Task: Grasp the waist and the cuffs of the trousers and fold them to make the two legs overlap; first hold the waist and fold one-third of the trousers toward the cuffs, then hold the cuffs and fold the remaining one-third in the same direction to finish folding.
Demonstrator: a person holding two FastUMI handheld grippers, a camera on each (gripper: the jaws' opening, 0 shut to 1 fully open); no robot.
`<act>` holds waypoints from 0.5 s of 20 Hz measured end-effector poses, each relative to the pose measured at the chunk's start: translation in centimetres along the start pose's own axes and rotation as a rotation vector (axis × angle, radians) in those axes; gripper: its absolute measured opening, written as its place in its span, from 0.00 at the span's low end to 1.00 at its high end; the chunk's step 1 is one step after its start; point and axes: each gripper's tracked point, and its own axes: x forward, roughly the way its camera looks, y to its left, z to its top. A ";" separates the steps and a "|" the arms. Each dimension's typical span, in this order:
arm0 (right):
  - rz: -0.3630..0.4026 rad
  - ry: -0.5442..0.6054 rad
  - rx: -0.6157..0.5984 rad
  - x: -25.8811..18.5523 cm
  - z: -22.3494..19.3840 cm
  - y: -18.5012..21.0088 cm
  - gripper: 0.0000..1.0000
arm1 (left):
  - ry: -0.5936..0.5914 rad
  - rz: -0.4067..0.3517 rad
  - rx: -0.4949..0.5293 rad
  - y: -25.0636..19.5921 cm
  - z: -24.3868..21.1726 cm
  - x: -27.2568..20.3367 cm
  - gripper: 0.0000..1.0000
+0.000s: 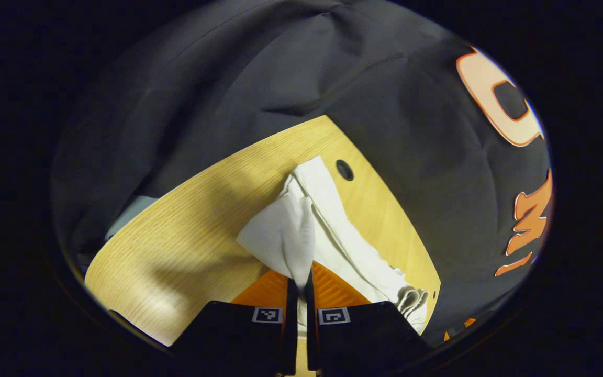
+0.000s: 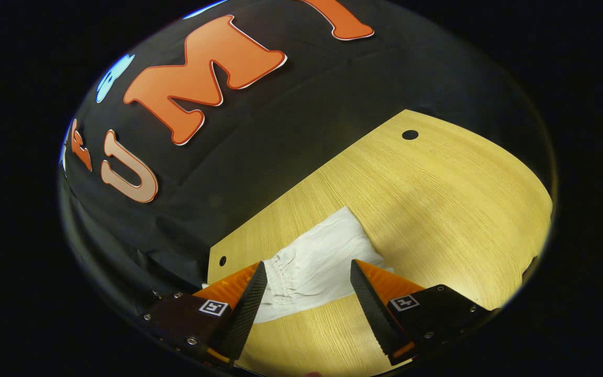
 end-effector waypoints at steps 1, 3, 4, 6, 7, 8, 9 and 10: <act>0.005 0.001 -0.005 -0.3 0.2 -0.2 0.97 | -0.015 -0.015 0.018 -1.4 0.4 -0.6 0.11; 0.021 -0.009 -0.013 -0.6 0.9 -0.4 0.98 | -0.036 -0.055 0.038 -4.1 0.9 -2.1 0.11; 0.029 -0.022 -0.018 -0.7 1.6 -0.7 0.98 | -0.046 -0.072 0.051 -5.6 1.2 -2.7 0.11; 0.028 -0.051 -0.037 -1.2 2.7 -1.5 0.98 | -0.063 -0.096 0.094 -8.1 1.3 -4.1 0.11; 0.020 -0.062 -0.050 -1.4 3.3 -2.0 0.98 | -0.070 -0.107 0.117 -9.3 1.3 -4.6 0.11; 0.012 -0.081 -0.065 -1.6 3.9 -2.4 0.98 | -0.079 -0.118 0.135 -10.6 1.3 -4.9 0.11; 0.005 -0.099 -0.080 -1.7 4.6 -2.9 0.98 | -0.087 -0.128 0.150 -11.8 1.4 -5.2 0.11; 0.002 -0.107 -0.089 -1.9 5.1 -3.3 0.98 | -0.093 -0.137 0.160 -12.9 1.1 -5.7 0.11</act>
